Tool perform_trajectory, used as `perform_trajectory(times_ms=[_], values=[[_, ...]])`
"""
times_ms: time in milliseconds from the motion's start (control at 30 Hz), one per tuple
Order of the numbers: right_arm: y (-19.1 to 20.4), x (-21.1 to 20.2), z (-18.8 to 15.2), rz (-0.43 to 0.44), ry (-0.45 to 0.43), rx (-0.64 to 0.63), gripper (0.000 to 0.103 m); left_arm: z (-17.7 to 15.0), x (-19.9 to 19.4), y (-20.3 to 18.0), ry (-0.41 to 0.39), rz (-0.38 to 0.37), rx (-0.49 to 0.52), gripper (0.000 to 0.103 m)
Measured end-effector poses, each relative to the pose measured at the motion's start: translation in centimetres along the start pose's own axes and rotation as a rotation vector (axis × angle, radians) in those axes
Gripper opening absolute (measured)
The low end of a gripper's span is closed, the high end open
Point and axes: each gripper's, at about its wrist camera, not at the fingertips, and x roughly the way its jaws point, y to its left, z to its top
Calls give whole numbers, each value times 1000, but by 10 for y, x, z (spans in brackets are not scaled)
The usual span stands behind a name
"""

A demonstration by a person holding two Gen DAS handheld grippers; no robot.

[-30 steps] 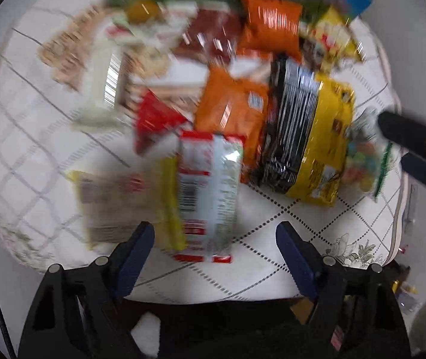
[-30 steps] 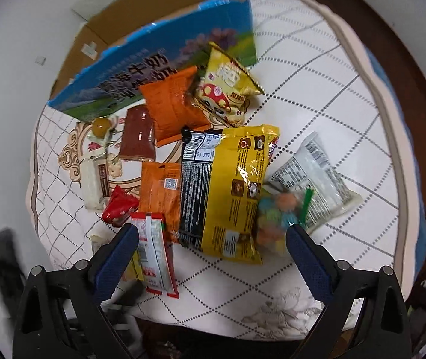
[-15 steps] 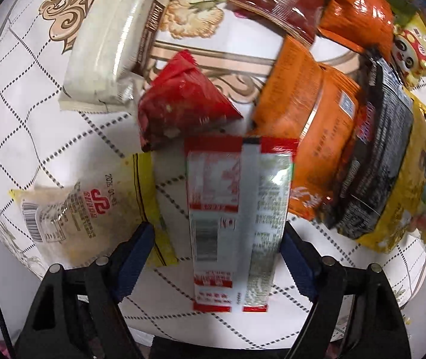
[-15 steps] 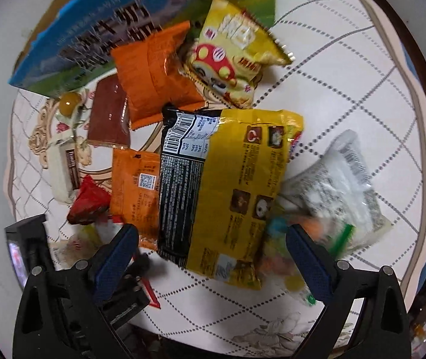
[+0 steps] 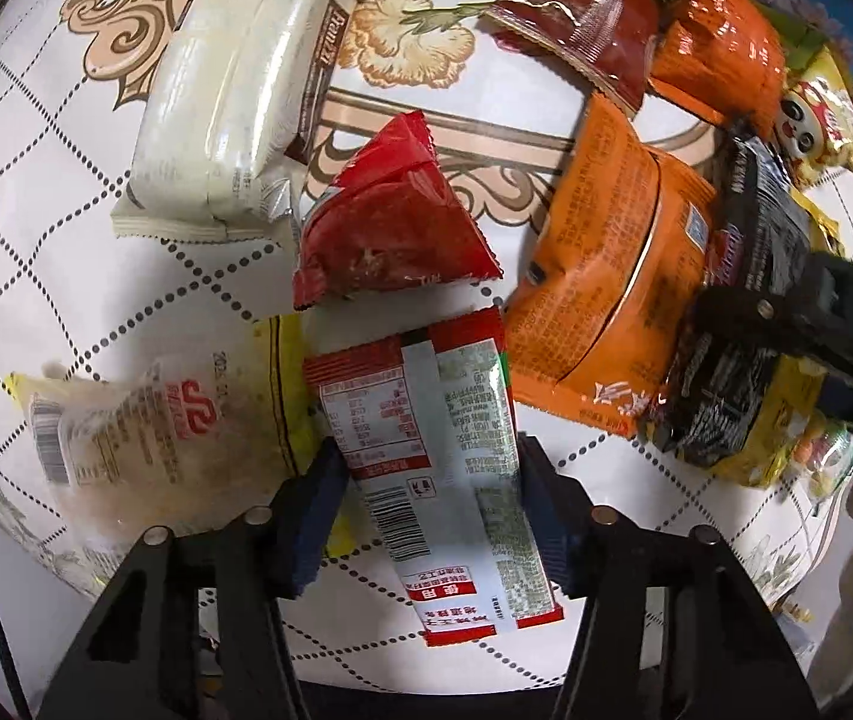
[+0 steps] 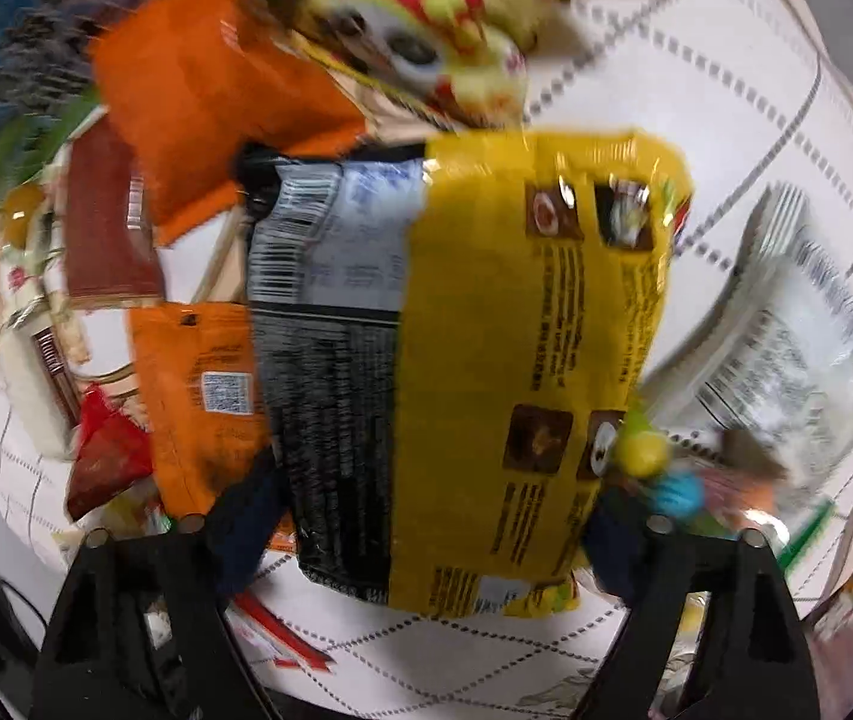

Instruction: Organize snacks

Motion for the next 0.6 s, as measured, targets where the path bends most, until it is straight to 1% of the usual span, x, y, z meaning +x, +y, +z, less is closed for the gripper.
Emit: perform_trajectory(times_ms=[100,167,233,300,467,500,533,600], values=[[7,-1,-5,-19,-34,-26,85,0,-10,6,-26,1,47,50],[9,-4,-14,-38,-57,-58,84,4,-21,6,-48,10,82,49],[15,-4,-25,-64,-66,-83,84,14,-32,8,-67,9,105,49],[18,-6,-36,-72,-74,-101,84,14,-45,11,-83,11,128,49],[26,-19,-61,-27,-110,-112,84,11,-93,27,-135,0,191,47],[28,-26,-64,-14,-122,-118,84,10,-103,29,-147,-2,201,47],[21,-37,-69,0,-136,-125,84,10,-117,33,-162,-7,213,47],[25,-52,-74,34,-160,-132,84,13,-135,35,-172,-29,221,47]])
